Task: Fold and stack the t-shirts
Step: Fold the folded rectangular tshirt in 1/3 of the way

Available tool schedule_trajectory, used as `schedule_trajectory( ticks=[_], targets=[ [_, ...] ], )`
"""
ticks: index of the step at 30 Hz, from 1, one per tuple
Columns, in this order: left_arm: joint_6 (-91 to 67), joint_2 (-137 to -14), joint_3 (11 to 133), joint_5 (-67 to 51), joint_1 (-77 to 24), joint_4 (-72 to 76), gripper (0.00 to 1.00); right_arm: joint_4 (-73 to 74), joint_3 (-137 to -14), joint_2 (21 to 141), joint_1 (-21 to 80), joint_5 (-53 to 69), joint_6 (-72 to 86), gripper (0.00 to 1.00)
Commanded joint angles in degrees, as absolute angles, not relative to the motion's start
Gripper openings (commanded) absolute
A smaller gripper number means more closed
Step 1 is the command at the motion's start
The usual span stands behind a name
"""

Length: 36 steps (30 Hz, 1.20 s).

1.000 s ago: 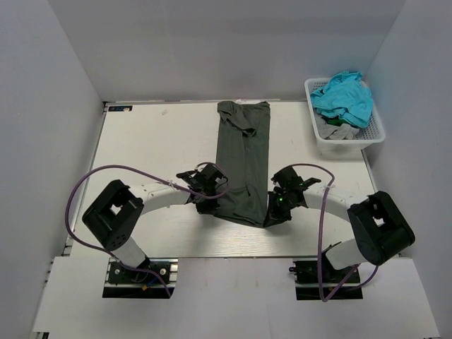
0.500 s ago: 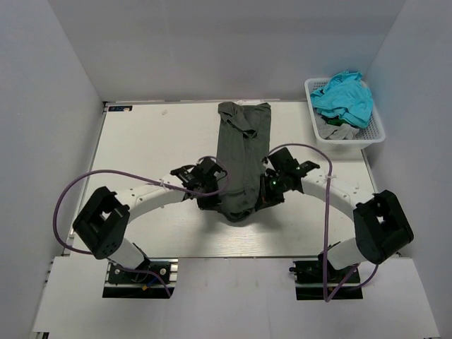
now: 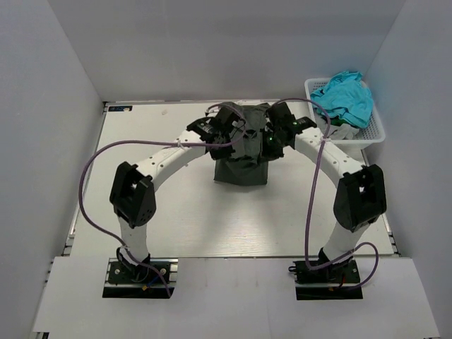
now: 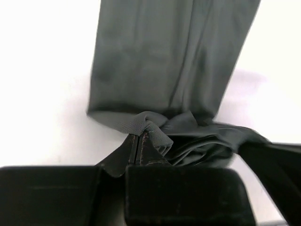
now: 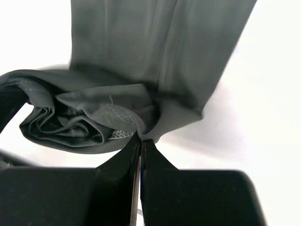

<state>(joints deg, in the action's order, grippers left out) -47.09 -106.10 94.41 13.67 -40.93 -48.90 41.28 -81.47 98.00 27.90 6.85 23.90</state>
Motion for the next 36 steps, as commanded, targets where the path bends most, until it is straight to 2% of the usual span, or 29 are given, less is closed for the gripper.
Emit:
schedule_trajectory(
  ticks=[1,12,24,33,35,36],
  targets=[
    [-44.0,-109.2,102.0,17.5,-38.1,-53.0,0.0,44.8,-89.5,101.0,25.7,3.7,20.4,0.0],
    [-38.9,-122.0,117.9,12.9,-32.5,-50.4,0.0,44.5,-103.2,112.8,19.3,11.2,18.9,0.0],
    [-34.6,-126.7,119.0,7.2,-30.1,-40.1,0.0,41.0,-107.0,118.6,15.7,16.3,18.9,0.0],
    [-33.5,-130.8,121.3,5.9,-28.3,-38.2,0.0,37.6,-108.5,123.5,13.8,19.0,19.9,0.0],
    [-33.5,-131.9,121.3,5.9,-27.8,-37.4,0.11,34.6,-108.5,124.9,13.3,18.6,20.1,0.0],
    [-33.5,-131.9,122.4,5.9,-27.8,-36.6,0.3,34.0,-108.8,125.4,13.3,17.8,20.1,0.06]
  ],
)
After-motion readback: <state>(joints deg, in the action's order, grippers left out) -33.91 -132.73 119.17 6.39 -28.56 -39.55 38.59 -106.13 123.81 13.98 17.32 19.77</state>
